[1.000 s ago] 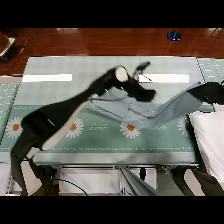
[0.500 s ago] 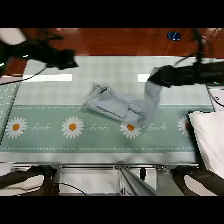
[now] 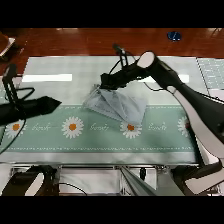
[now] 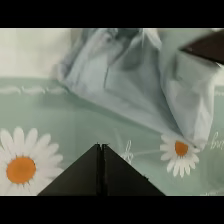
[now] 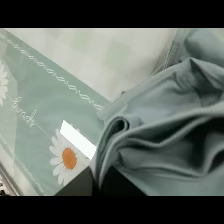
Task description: Fold the shirts.
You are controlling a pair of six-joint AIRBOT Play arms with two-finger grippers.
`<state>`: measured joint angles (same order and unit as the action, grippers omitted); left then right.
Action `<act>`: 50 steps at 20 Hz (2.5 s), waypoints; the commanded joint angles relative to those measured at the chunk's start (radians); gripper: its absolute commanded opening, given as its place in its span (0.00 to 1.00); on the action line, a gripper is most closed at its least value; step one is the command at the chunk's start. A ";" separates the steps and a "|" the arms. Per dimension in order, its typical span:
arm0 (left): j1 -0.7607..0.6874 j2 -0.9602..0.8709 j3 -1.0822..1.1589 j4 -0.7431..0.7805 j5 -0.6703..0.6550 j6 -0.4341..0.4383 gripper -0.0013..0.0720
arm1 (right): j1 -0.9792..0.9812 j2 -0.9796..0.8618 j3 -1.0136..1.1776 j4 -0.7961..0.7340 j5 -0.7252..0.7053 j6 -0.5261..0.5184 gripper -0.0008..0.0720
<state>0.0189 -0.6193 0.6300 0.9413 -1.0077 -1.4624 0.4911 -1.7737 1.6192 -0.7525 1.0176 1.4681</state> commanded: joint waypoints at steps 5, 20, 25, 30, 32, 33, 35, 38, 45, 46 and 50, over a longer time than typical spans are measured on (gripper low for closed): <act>0.005 0.079 -0.212 -0.098 0.097 0.003 0.04 | 0.021 -0.172 0.150 0.204 -0.037 -0.035 0.58; 0.005 0.079 -0.212 -0.098 0.115 0.003 0.04 | -0.532 0.992 -0.813 -0.763 -0.066 0.429 0.57; 0.005 0.078 -0.212 -0.098 0.122 0.003 0.04 | -0.533 0.967 -1.227 -0.286 -0.316 0.389 0.57; 0.005 0.070 -0.212 -0.098 0.137 0.003 0.04 | -0.533 0.620 -1.136 0.165 -0.182 -0.079 0.57; 0.005 0.069 -0.212 -0.098 0.137 0.003 0.04 | -0.529 0.493 -1.056 0.207 -0.101 -0.153 0.57; 0.005 0.069 -0.212 -0.098 0.137 0.003 0.04 | -0.518 0.448 -1.022 0.204 -0.087 -0.159 0.57; 0.005 0.069 -0.212 -0.098 0.137 0.003 0.04 | -0.482 0.373 -0.954 0.204 -0.082 -0.165 0.57; 0.005 0.069 -0.212 -0.098 0.137 0.003 0.04 | -0.412 0.279 -0.846 0.204 -0.080 -0.164 0.57; 0.005 0.069 -0.212 -0.098 0.142 0.003 0.04 | -0.319 0.217 -0.599 0.122 0.026 -0.209 0.04; 0.005 0.069 -0.212 -0.098 0.145 0.003 0.04 | -0.313 0.217 -0.567 0.118 0.036 -0.212 0.04; 0.005 0.067 -0.212 -0.104 0.151 0.003 0.04 | -0.314 0.218 -0.427 0.101 0.127 -0.163 0.04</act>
<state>0.0238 -0.5514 0.4183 0.8410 -0.8627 -1.4597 0.1715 -1.5524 1.0920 -0.6319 1.0718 1.2804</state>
